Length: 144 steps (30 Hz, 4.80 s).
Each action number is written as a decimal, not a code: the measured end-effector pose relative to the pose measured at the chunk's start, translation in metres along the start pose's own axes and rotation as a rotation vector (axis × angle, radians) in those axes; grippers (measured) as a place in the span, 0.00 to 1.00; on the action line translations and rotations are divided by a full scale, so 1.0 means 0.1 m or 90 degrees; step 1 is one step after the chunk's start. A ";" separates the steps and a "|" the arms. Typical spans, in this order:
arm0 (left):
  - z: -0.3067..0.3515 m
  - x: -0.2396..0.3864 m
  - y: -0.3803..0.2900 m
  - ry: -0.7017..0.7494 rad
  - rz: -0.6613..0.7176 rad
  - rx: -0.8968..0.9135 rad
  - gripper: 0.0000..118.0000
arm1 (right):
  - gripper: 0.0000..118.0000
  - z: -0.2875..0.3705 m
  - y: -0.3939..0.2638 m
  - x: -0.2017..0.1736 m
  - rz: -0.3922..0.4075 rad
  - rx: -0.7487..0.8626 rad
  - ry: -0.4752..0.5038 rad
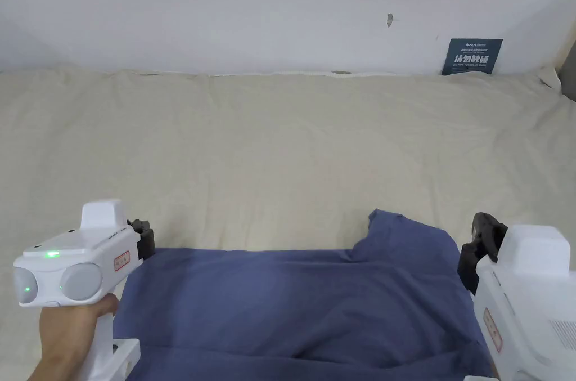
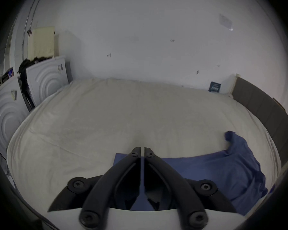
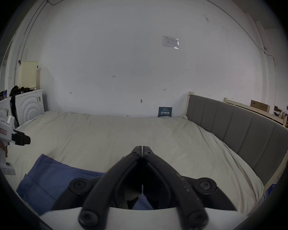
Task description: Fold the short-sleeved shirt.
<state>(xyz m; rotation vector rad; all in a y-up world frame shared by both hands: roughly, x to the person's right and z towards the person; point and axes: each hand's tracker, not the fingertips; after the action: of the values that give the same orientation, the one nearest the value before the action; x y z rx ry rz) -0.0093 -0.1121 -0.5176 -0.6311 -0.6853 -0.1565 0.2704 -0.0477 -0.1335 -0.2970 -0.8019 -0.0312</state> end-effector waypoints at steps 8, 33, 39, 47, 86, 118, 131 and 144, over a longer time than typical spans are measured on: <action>-0.93 -0.36 -0.01 0.050 0.033 -0.159 0.90 | 0.01 -0.47 -0.10 -0.14 0.010 -0.040 0.008; -0.56 -0.09 -0.04 -0.011 -0.046 -0.059 0.02 | 0.92 -2.63 -0.84 0.55 -0.058 -0.416 -0.021; -0.47 -0.10 -0.05 -0.012 -0.053 -0.058 0.02 | 0.56 -2.72 -1.06 0.47 -0.036 -0.468 -0.001; -0.28 -0.14 -0.12 0.004 -0.026 -0.055 0.02 | 0.02 -2.35 -0.82 0.61 -0.036 -0.358 0.026; 1.15 -0.35 -1.85 0.075 0.076 -0.165 0.80 | 0.48 0.50 -1.58 1.15 -0.170 -0.385 0.025; 2.34 0.97 -0.59 -0.008 -0.106 0.343 0.00 | 0.02 1.34 0.23 0.00 0.024 0.110 0.042; 2.00 0.42 -0.52 -0.086 0.011 0.164 0.00 | 0.02 1.26 0.22 -0.05 0.023 0.106 0.040; 1.24 -0.90 -1.31 -0.228 0.324 -0.124 0.10 | 0.02 1.07 0.12 -0.18 0.054 0.056 0.047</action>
<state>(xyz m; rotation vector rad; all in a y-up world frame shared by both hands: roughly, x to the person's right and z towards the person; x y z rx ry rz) -0.1901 -0.1502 -0.4360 -1.0151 -0.8353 0.3744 0.1839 -0.0084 -0.0794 -0.2457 -0.7152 0.0720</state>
